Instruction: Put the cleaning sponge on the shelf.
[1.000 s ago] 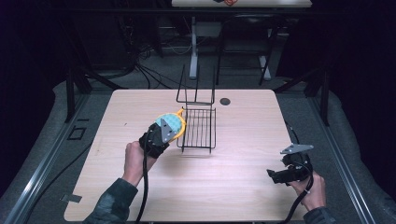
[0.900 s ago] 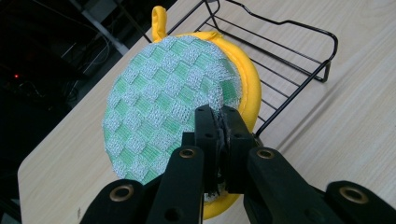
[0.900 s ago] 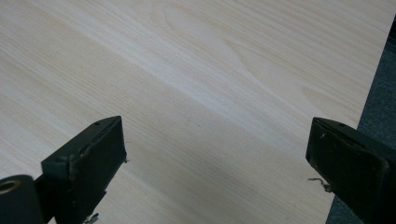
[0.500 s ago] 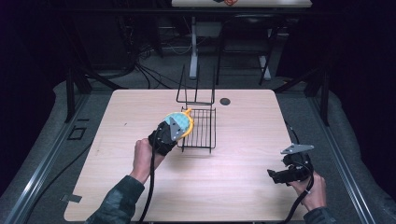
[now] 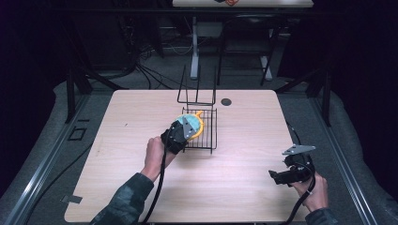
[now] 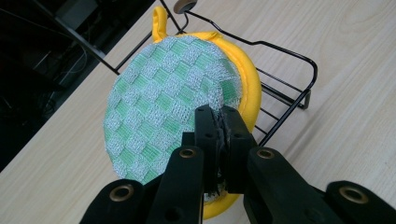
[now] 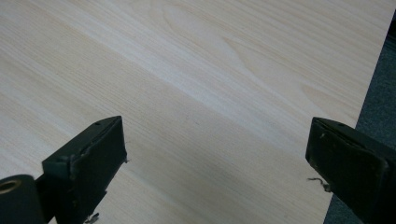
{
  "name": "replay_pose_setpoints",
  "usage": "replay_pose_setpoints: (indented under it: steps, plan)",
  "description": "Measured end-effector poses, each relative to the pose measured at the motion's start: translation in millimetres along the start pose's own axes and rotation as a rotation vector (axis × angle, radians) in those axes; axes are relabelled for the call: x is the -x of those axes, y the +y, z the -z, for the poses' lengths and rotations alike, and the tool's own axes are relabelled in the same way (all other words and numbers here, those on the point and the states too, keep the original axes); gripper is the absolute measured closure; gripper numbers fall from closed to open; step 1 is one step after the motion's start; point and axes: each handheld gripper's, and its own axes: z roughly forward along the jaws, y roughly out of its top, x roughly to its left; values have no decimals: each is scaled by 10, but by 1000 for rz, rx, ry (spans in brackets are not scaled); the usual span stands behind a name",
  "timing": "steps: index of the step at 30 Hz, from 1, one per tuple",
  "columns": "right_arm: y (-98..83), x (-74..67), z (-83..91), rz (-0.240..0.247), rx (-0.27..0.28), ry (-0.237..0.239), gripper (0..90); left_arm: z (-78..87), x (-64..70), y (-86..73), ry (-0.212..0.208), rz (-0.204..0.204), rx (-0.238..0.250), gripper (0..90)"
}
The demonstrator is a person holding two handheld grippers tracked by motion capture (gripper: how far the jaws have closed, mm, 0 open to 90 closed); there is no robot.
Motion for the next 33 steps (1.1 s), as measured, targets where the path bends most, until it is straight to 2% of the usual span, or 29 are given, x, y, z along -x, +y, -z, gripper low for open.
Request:
replay_pose_setpoints:
  steps: [3, 8, 14, 20, 25, 27, 30, 33]
  plan:
    - [0, -2, -3, 1, -1, -1, 45, -78, 21, 36, -10, 1, -4, 874]
    - [-4, -10, -21, 6, -10, 6, 47, -249, 61, 93, -35, 24, -20, 872]
    - [-2, -23, -27, 8, -20, 12, 48, -451, 114, 131, -45, 44, -41, 870]
    - [-2, -37, -56, 21, -27, 25, 60, -601, 146, 146, -77, 88, -48, 868]
    - [0, -37, -50, 22, -30, 23, 61, -722, 166, 139, -103, 153, -49, 860]
    - [-1, -40, -47, 20, -27, 27, 61, -722, 174, 147, -100, 145, -48, 851]
    - [-3, -41, -39, 20, -27, 25, 61, -695, 146, 146, -96, 153, -51, 756]
    - [-2, -37, -36, 20, -21, 23, 61, -647, 91, 121, -94, 177, -59, 589]
